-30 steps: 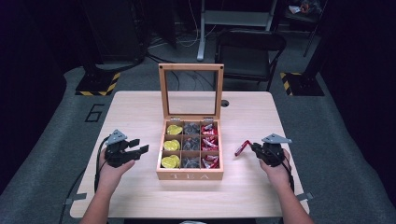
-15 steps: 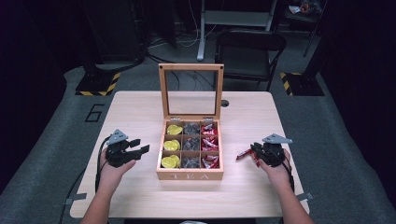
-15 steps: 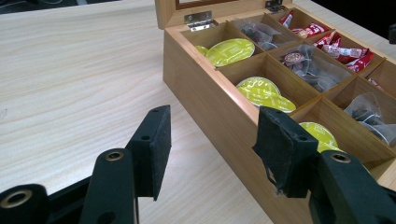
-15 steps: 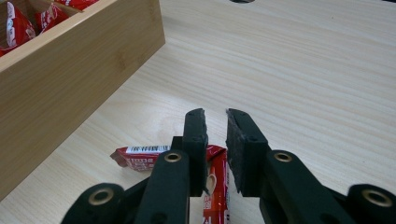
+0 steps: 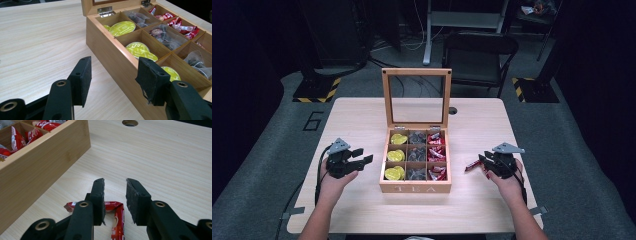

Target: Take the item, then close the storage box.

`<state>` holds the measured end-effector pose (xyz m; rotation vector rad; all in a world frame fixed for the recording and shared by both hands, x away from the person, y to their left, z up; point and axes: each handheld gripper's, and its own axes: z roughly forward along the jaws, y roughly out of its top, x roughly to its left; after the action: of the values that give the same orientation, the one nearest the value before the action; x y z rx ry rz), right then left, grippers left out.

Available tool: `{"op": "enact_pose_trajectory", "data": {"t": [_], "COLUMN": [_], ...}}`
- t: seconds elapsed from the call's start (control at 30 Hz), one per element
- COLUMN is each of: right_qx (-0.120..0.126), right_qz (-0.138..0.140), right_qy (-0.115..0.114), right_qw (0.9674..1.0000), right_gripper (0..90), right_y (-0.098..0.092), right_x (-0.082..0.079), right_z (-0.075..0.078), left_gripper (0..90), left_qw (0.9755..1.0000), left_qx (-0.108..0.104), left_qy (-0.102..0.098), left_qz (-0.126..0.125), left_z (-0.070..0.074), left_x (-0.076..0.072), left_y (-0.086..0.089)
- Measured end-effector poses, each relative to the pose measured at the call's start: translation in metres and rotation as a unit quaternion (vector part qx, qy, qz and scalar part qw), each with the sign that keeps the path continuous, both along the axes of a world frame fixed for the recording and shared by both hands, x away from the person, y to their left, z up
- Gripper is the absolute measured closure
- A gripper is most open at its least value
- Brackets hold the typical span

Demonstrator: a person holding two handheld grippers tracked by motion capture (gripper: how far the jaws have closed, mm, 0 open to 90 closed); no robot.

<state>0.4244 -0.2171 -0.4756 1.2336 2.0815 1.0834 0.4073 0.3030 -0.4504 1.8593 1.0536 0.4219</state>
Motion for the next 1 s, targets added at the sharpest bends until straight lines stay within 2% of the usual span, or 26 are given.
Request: {"op": "enact_pose_trajectory", "data": {"t": [0.23,0.43,0.57,0.67,0.9,1.0], "right_qx": [0.009,0.013,0.017,0.006,0.004,0.007], "right_qz": [0.0,0.013,0.028,0.041,0.068,0.074], "right_qy": [-0.001,0.004,0.013,0.008,0.01,0.004], "right_qw": [1.0,0.9998,0.9994,0.9991,0.9976,0.9972], "right_gripper": [64.2,57.1,51.2,48.3,47.9,47.0], "right_y": [0.001,0.007,0.017,0.028,0.046,0.052], "right_x": [0.003,0.01,0.021,0.032,0.048,0.054], "right_z": [0.006,0.014,0.023,0.032,0.046,0.051], "left_gripper": [45.6,45.6,45.3,44.8,44.5,44.4], "left_qw": [1.0,1.0,0.9999,0.9999,0.9999,0.9999], "left_qx": [-0.005,-0.005,-0.006,-0.007,-0.009,-0.007], "left_qy": [0.0,0.0,0.0,0.003,-0.001,0.001], "left_qz": [0.006,0.008,0.009,0.01,0.013,0.011], "left_z": [0.001,0.001,0.001,0.001,0.0,0.001], "left_x": [-0.001,-0.001,-0.001,-0.001,-0.001,-0.001], "left_y": [0.003,0.005,0.006,0.007,0.008,0.009]}}
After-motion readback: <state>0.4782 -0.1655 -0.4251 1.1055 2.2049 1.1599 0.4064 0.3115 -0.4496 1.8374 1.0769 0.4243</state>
